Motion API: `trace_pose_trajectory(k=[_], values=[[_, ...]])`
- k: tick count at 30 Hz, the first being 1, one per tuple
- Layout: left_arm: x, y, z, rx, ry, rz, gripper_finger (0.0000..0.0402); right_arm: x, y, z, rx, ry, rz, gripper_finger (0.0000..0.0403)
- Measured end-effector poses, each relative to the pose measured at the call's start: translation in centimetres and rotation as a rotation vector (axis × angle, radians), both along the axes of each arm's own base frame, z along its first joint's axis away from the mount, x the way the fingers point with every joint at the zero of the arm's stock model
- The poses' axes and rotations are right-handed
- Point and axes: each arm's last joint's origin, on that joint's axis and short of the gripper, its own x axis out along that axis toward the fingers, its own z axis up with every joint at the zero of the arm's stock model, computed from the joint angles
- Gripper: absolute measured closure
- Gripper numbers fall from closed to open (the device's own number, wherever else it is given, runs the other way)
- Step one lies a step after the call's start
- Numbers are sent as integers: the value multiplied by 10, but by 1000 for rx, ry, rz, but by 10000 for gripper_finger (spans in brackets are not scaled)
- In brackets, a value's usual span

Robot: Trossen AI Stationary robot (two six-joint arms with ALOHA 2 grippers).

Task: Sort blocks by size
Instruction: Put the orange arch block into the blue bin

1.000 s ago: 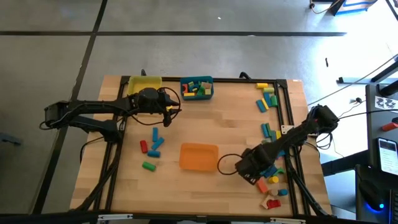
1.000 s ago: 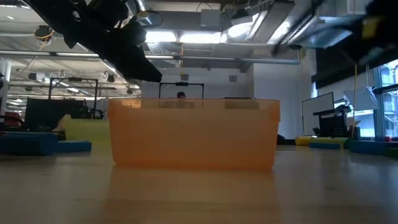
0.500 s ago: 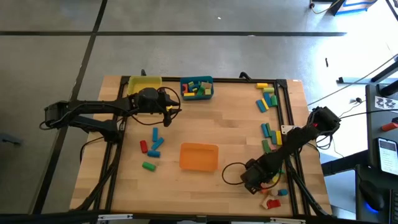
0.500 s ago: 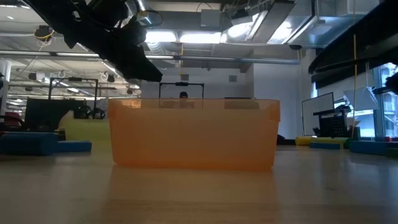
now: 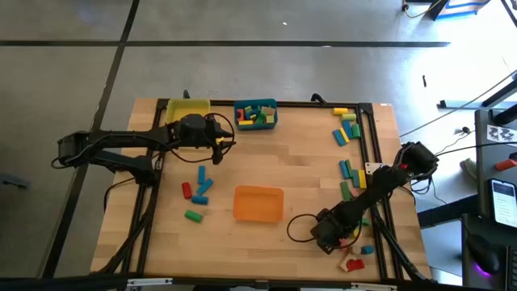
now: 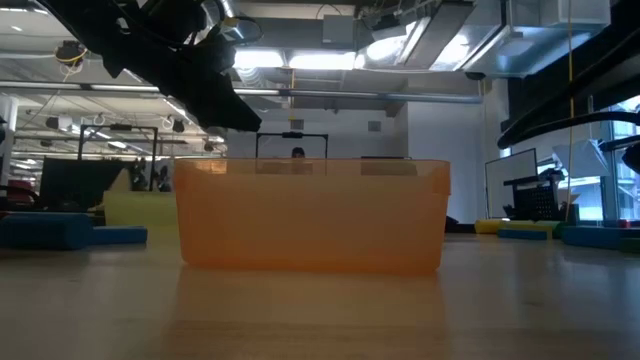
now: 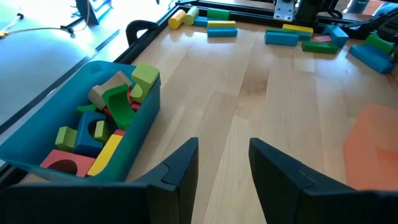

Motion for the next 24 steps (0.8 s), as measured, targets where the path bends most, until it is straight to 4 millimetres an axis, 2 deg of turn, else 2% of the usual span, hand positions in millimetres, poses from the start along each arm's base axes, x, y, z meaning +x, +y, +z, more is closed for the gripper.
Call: trace_pose_trajectory(k=[3,10,14,18,24], values=[[0,0,0,0,0,0,274,0,0,0,10,-4,19,268],[0,0,0,0,0,0,274,7,-7,6,53,-39,60,270],[0,0,0,0,0,0,274,20,-13,19,85,-124,88,261],[0,0,0,0,0,0,274,36,-20,36,84,-247,133,269],[0,0,0,0,0,0,274,55,-50,61,-32,-405,178,264]])
